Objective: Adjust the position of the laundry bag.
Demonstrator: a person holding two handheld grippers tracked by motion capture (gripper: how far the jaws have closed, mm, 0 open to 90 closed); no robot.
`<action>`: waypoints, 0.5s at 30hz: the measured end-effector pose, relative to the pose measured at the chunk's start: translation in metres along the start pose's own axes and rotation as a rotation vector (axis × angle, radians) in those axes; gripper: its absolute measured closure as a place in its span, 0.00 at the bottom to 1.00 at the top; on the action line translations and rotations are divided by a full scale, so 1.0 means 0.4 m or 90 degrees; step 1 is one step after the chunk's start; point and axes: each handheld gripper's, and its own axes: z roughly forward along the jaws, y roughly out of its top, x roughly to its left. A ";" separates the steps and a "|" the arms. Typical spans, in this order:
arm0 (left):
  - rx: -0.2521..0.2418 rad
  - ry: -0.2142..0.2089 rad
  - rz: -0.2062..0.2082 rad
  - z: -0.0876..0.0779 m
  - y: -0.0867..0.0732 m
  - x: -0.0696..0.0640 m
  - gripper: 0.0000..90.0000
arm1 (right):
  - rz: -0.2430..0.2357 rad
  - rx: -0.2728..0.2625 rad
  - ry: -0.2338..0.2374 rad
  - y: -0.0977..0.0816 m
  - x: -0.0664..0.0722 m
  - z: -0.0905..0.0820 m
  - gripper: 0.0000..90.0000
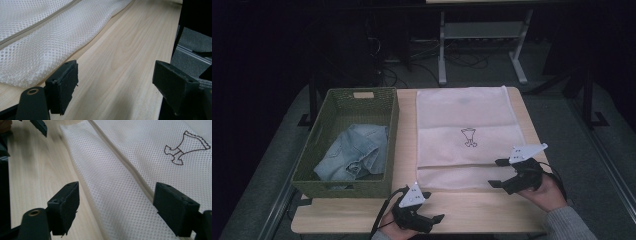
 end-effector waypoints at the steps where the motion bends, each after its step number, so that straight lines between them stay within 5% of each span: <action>1: 0.000 0.001 0.000 0.000 0.000 0.001 0.22 | 0.000 0.002 0.000 0.005 -0.004 0.002 0.22; 15: -0.001 0.000 0.014 -0.003 0.003 -0.006 0.22 | -0.023 0.047 0.001 0.096 -0.061 0.032 0.23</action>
